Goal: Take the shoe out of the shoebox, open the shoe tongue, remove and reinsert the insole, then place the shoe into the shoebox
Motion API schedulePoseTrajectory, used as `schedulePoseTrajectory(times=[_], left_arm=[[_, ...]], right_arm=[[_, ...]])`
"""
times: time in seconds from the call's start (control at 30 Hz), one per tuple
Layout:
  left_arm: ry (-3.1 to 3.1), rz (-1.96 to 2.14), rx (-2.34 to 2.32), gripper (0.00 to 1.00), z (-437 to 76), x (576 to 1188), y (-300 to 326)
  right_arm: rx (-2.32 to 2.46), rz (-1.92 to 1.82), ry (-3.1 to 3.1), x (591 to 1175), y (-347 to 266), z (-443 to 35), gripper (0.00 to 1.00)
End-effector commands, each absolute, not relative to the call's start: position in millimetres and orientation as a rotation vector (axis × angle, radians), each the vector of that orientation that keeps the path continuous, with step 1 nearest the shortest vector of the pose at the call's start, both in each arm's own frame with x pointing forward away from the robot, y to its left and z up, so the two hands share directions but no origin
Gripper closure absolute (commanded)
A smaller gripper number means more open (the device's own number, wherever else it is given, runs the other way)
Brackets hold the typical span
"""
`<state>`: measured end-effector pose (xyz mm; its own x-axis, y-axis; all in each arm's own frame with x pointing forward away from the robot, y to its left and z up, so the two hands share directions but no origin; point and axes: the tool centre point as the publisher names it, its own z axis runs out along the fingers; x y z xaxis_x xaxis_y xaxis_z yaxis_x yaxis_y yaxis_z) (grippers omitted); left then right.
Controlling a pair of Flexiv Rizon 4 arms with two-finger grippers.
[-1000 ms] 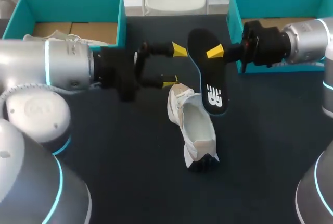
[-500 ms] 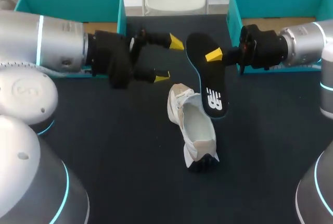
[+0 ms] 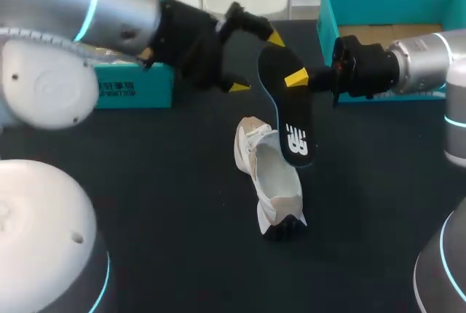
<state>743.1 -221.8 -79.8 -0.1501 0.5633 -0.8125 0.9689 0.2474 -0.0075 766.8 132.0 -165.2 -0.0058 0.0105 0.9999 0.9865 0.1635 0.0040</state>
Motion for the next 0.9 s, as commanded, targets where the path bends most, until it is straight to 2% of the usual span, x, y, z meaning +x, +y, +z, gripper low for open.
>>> schedulePoseTrajectory(times=[0.03, 0.43, 0.9], left_arm=[[2.173, -0.328, 1.71, 0.0, -74.8, 750.1, -235.6], [2.516, -0.1, 1.851, 0.0, -104.7, 768.4, -238.8], [2.51, 0.003, 1.906, 0.0, -115.1, 771.0, -240.7]], right_arm=[[-1.09, -1.082, -1.294, 769.5, 135.3, -166.6, 1.0], [-1.091, -1.076, -1.289, 768.9, 135.9, -166.4, 1.0], [-1.086, -1.058, -1.295, 770.1, 133.7, -164.5, 1.0]])
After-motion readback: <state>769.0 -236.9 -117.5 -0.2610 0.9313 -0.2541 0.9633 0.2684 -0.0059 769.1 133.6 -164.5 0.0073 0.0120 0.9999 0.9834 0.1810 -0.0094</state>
